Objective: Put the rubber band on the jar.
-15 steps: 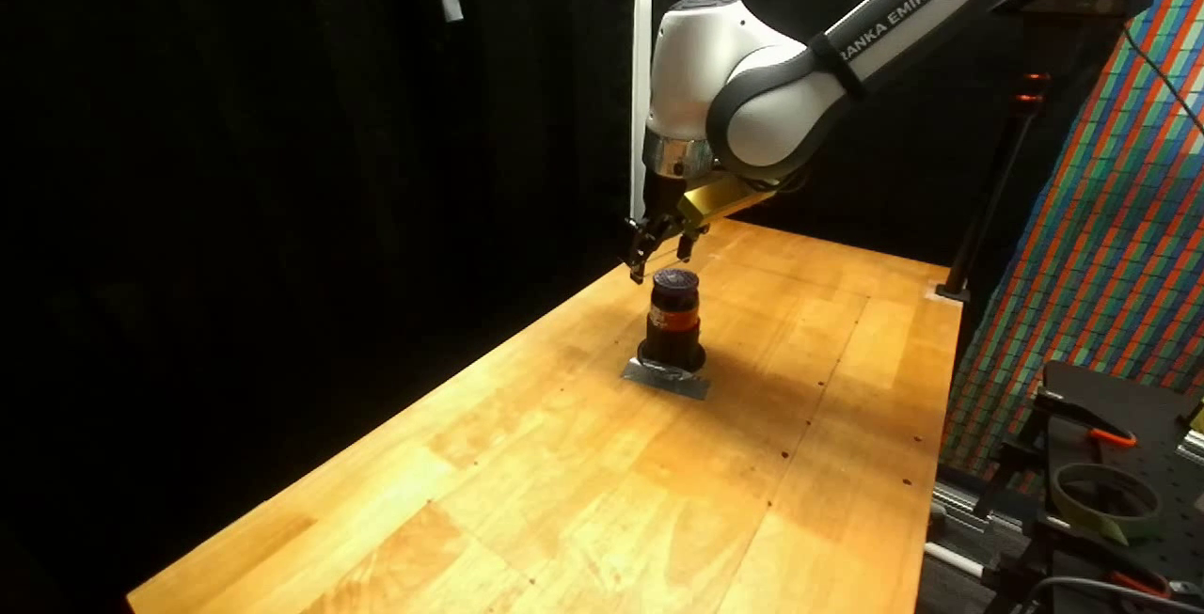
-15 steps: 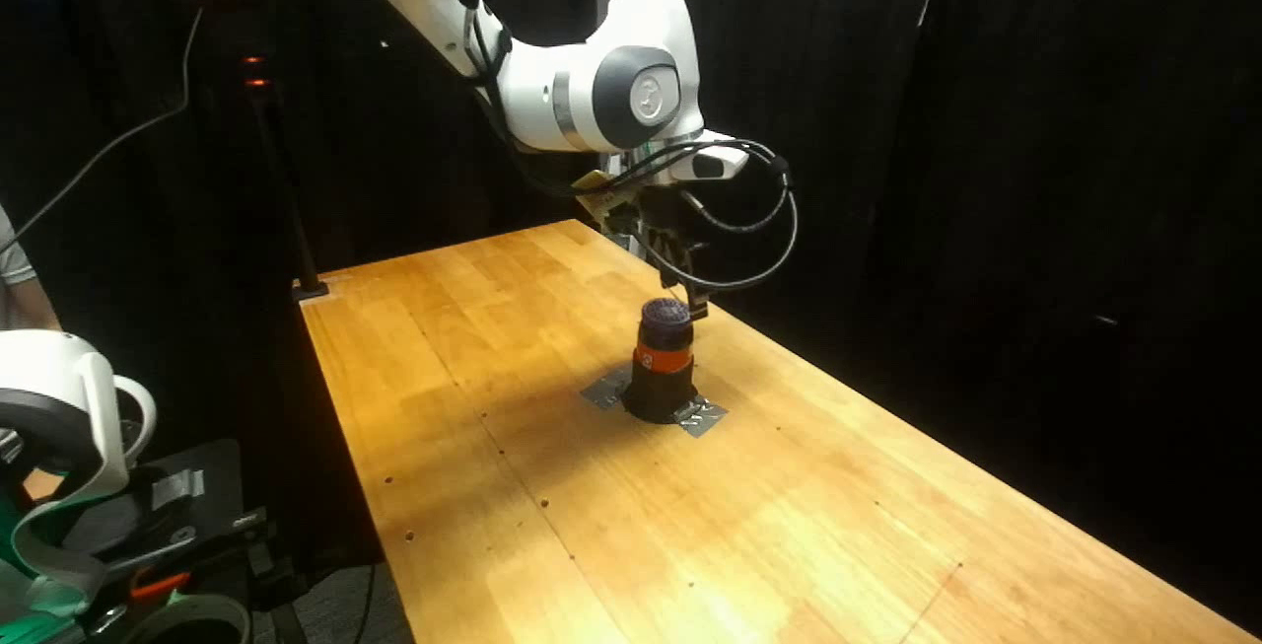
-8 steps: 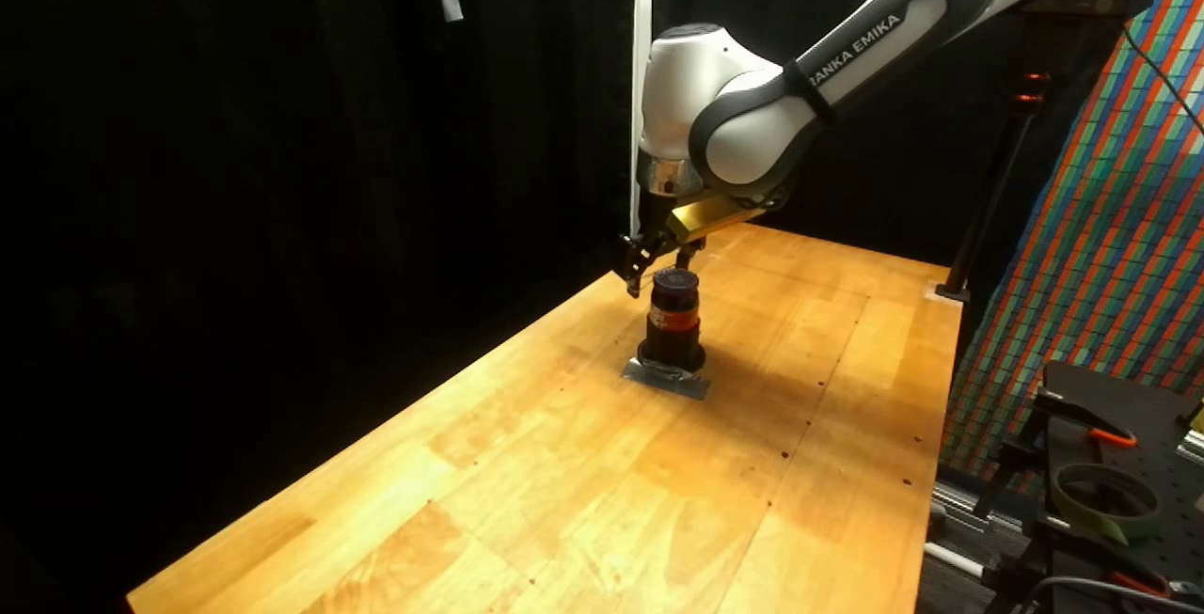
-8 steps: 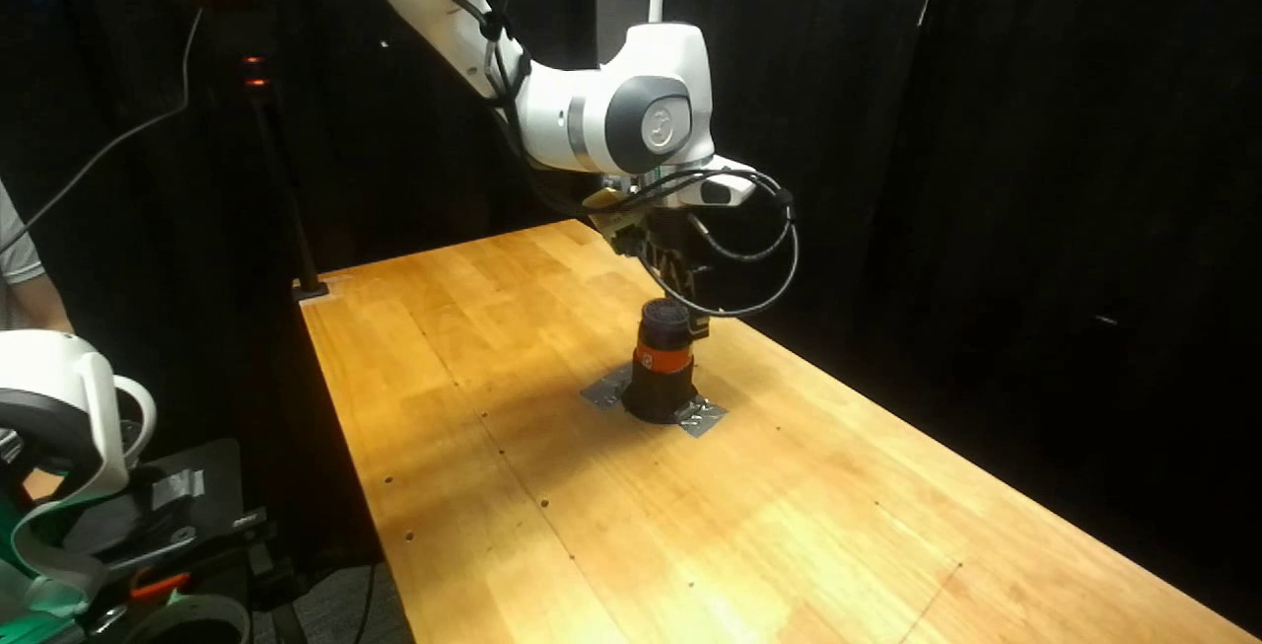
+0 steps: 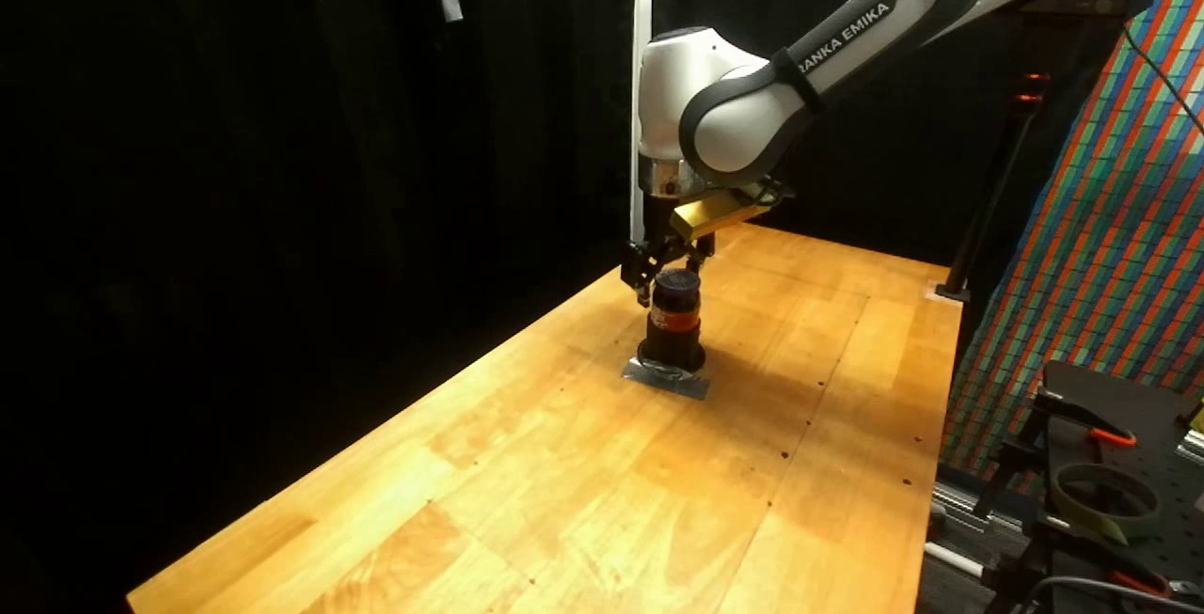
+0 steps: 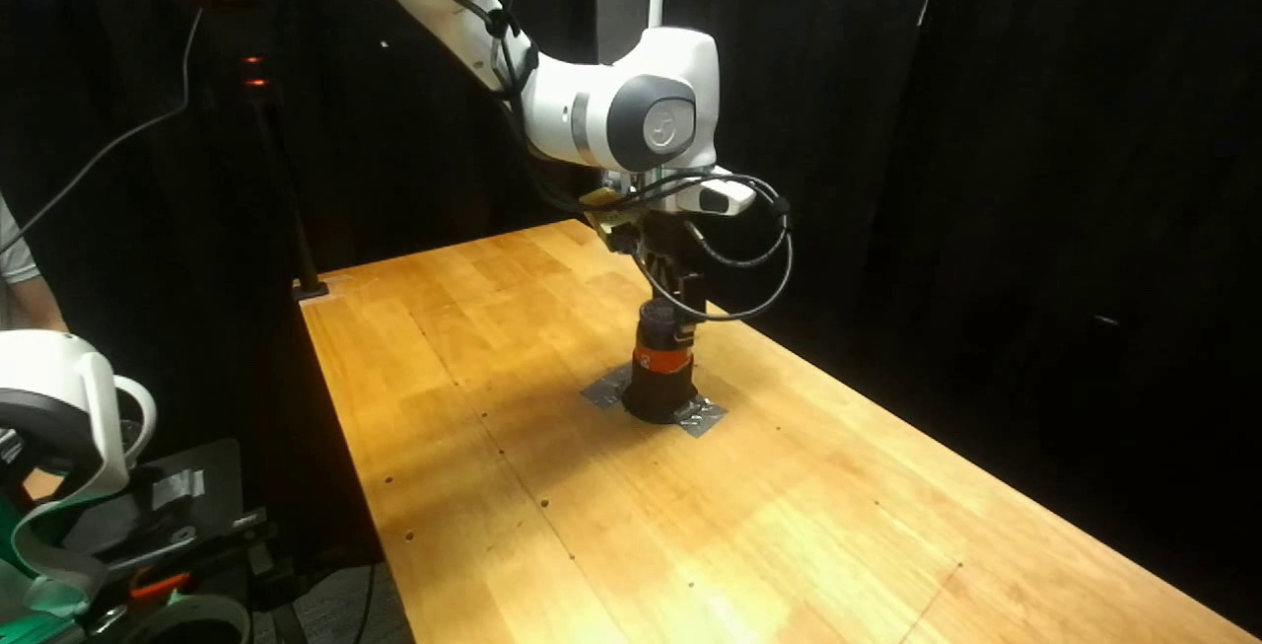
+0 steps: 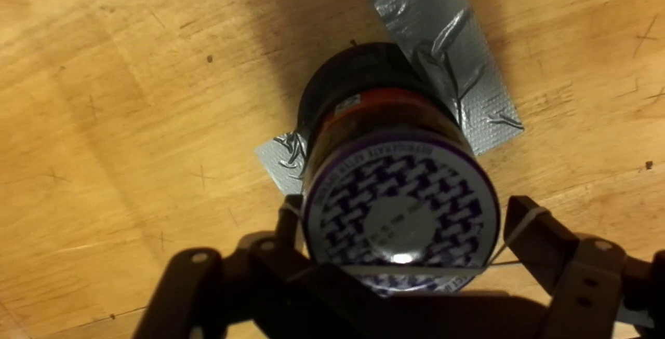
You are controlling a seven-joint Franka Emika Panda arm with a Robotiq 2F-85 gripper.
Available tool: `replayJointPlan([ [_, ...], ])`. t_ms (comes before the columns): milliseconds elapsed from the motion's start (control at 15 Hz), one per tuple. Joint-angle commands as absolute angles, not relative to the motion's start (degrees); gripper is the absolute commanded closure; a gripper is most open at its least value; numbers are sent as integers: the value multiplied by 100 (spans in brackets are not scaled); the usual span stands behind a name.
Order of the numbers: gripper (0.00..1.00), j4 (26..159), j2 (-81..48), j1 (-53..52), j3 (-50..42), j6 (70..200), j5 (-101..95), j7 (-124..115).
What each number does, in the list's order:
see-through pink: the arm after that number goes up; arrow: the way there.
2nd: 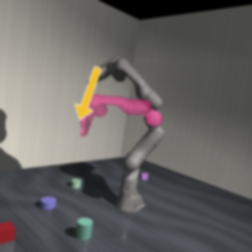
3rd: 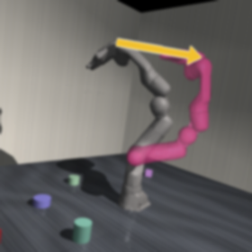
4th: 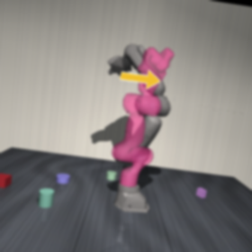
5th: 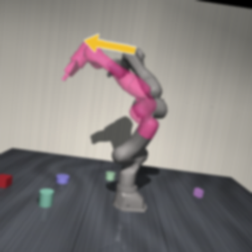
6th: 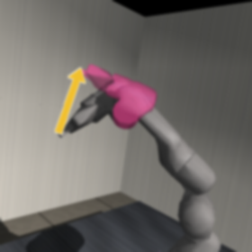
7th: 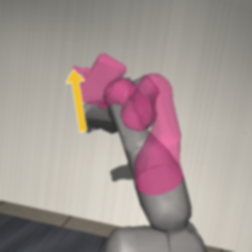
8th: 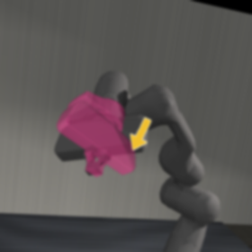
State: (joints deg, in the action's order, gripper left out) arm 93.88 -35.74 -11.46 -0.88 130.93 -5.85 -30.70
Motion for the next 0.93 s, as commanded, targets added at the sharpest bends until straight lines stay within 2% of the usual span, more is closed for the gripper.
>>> replayJointPlan([
  [0, 0, 9738, -3170, -1078, 5, 12871, -221, -2767],
  [600, 0, 10804, -2703, -980, 93, 13242, 292, -2403],
  [667, 25, 10974, -2626, -1041, 46, 13406, 195, -2497],
  [733, 26, 11160, -2518, -1065, 45, 13598, 187, -2533],
  [867, 42, 11556, -2280, -1126, 44, 13997, 140, -2561],
])
